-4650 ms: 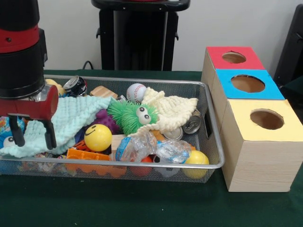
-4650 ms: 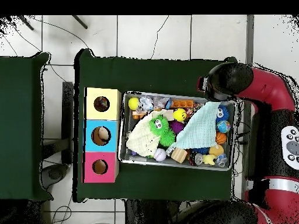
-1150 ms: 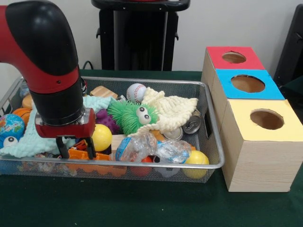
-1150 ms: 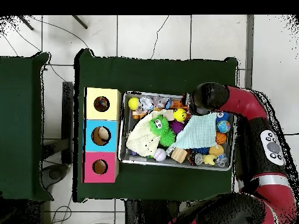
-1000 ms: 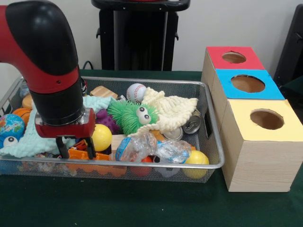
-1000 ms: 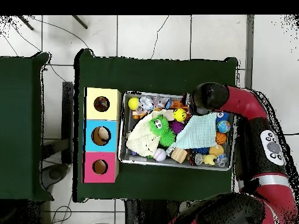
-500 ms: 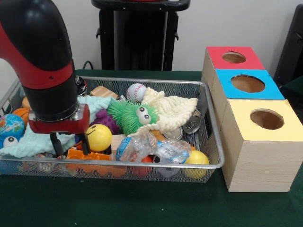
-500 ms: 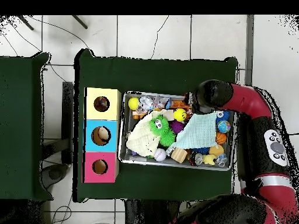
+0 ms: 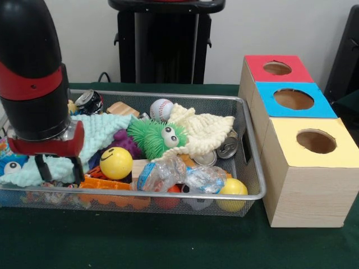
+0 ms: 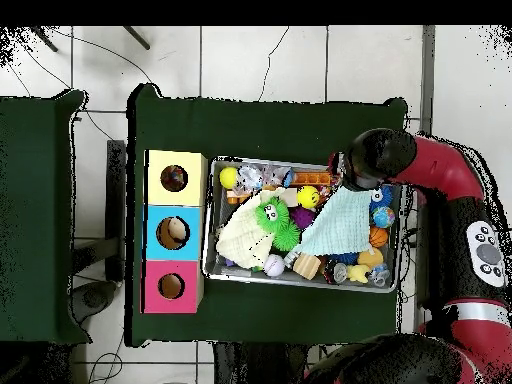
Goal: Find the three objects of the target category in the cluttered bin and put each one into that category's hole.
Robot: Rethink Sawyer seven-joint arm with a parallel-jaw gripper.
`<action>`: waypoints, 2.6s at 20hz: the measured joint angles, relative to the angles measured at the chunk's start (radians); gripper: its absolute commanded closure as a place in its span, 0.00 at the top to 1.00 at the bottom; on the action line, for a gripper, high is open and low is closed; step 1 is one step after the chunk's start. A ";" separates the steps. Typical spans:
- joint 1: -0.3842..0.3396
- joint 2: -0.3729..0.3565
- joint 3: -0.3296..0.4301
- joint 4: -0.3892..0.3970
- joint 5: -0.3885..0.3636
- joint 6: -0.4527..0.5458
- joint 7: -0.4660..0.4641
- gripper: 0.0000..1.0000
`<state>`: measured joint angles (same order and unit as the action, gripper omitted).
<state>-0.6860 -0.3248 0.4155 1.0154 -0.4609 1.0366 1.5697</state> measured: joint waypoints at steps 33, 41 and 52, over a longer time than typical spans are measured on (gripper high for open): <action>-0.036 0.037 0.003 -0.132 -0.035 0.053 -0.004 1.00; -0.036 -0.028 0.003 -0.117 -0.009 0.117 -0.004 1.00; -0.036 -0.092 0.003 -0.013 0.025 0.084 -0.004 1.00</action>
<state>-0.7216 -0.4166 0.4184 1.0021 -0.4354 1.1211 1.5656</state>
